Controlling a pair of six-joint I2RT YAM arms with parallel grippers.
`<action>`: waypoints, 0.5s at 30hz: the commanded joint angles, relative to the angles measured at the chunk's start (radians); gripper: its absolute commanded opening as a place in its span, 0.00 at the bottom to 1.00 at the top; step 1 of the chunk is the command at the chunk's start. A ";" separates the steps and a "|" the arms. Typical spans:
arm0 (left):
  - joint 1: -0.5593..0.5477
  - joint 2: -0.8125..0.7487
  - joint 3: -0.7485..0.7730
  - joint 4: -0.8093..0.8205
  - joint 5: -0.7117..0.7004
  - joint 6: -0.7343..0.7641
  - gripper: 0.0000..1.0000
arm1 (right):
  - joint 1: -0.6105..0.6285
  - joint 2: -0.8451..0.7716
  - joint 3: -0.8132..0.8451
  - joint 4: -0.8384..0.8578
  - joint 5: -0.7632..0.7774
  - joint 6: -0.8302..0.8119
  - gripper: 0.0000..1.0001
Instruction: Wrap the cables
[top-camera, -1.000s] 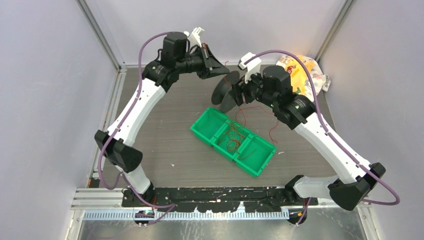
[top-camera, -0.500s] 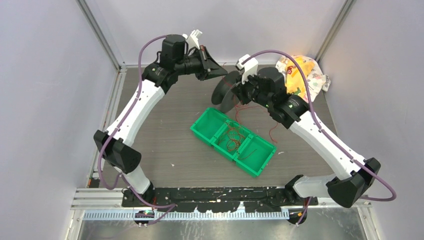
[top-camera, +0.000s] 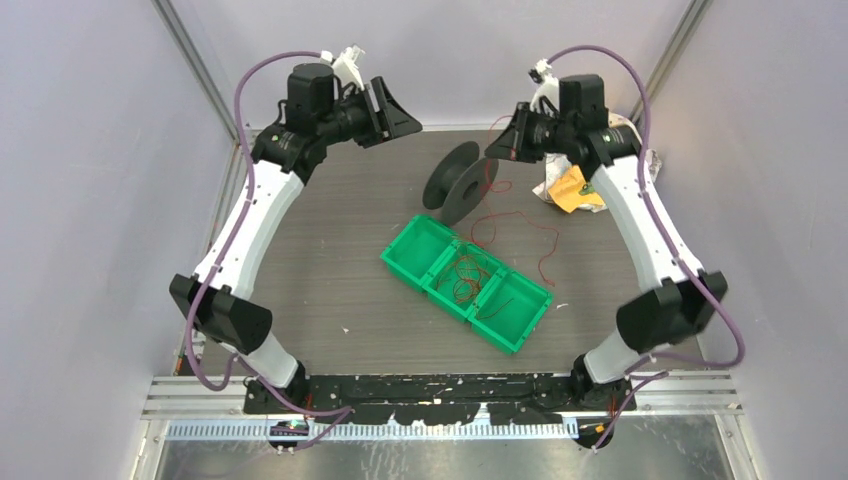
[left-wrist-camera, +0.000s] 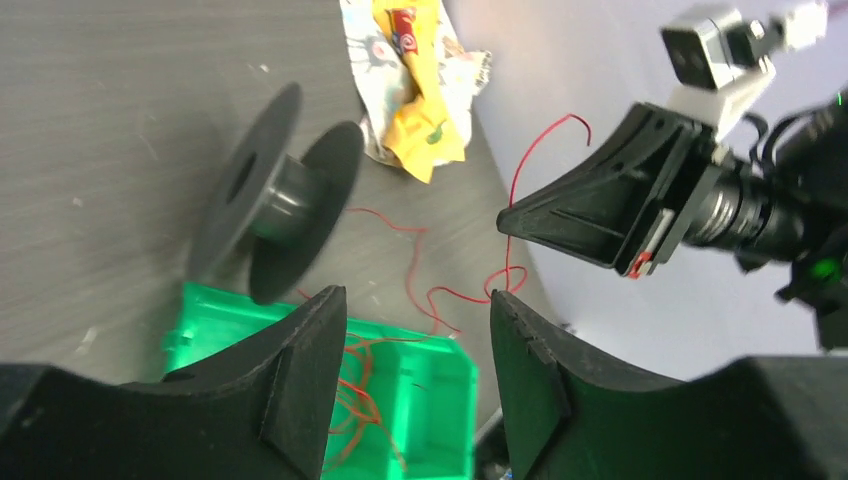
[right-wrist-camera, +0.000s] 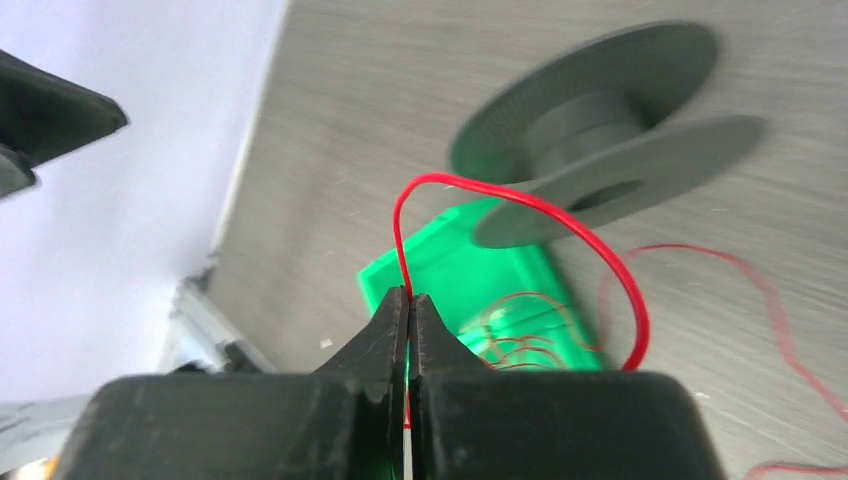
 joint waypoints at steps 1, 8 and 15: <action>-0.006 -0.072 -0.037 0.035 -0.089 0.251 0.57 | 0.005 0.149 0.194 -0.265 -0.334 0.143 0.01; -0.005 -0.041 -0.107 0.092 -0.052 0.343 0.59 | 0.007 0.166 0.086 0.048 -0.512 0.446 0.01; -0.007 0.005 -0.146 0.098 -0.011 0.336 0.58 | 0.007 0.210 -0.002 0.275 -0.580 0.634 0.00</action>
